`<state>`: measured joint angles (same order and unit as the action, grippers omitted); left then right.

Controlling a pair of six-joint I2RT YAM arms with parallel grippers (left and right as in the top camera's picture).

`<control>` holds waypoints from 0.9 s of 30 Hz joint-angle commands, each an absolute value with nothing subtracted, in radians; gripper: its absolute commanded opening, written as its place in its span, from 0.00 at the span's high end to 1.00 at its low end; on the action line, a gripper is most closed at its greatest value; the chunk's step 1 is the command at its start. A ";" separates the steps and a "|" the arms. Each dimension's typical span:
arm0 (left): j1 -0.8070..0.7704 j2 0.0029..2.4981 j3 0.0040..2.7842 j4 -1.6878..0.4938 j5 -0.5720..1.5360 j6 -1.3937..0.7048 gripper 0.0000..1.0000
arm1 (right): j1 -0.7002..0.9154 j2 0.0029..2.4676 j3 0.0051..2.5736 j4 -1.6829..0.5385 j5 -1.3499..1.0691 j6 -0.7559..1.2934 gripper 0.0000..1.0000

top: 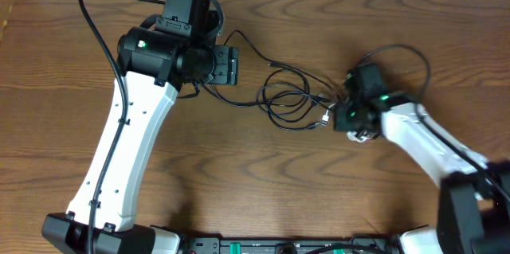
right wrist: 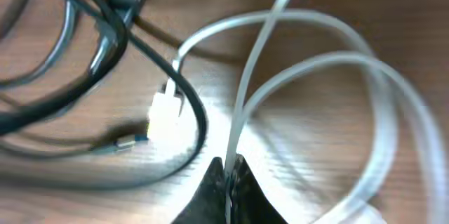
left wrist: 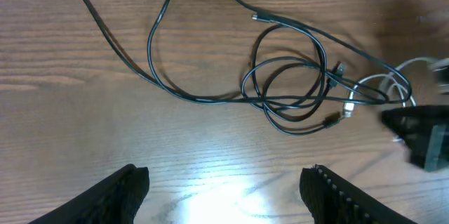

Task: Untangle cables
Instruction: 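Carry the white cable to the right table edge with the right gripper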

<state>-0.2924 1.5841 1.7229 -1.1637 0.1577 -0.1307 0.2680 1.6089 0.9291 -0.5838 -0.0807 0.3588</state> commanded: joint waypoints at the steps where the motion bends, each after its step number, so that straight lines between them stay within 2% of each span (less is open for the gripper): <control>1: -0.288 1.582 1.723 -1.166 0.156 -0.135 0.25 | 0.156 1.466 1.047 -0.636 0.065 0.331 0.99; 6: -0.288 1.582 1.723 -1.166 0.156 -0.135 0.25 | -0.084 1.354 1.083 -0.504 0.223 0.166 0.99; 10: -0.288 1.582 1.723 -1.167 0.156 -0.135 0.25 | -0.294 1.356 1.083 -0.412 0.338 0.163 0.99; 14: -0.288 1.582 1.723 -1.167 0.156 -0.135 0.25 | -0.390 1.375 1.083 -0.400 0.338 0.163 0.99; 19: -0.288 1.582 1.723 -1.166 0.155 -0.135 0.25 | -0.453 1.423 1.083 -0.355 0.329 0.162 0.99; 23: -0.288 1.582 1.723 -1.167 0.156 -0.135 0.25 | -0.461 1.491 1.083 -0.273 0.218 0.083 0.99; 27: -0.288 1.582 1.723 -1.167 0.155 -0.135 0.25 | -0.465 1.542 1.083 -0.199 0.282 0.062 0.99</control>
<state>-0.2924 1.5841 1.7229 -1.1637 0.1577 -0.1307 -0.4572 1.5249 1.0725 -0.2134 0.2539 0.0929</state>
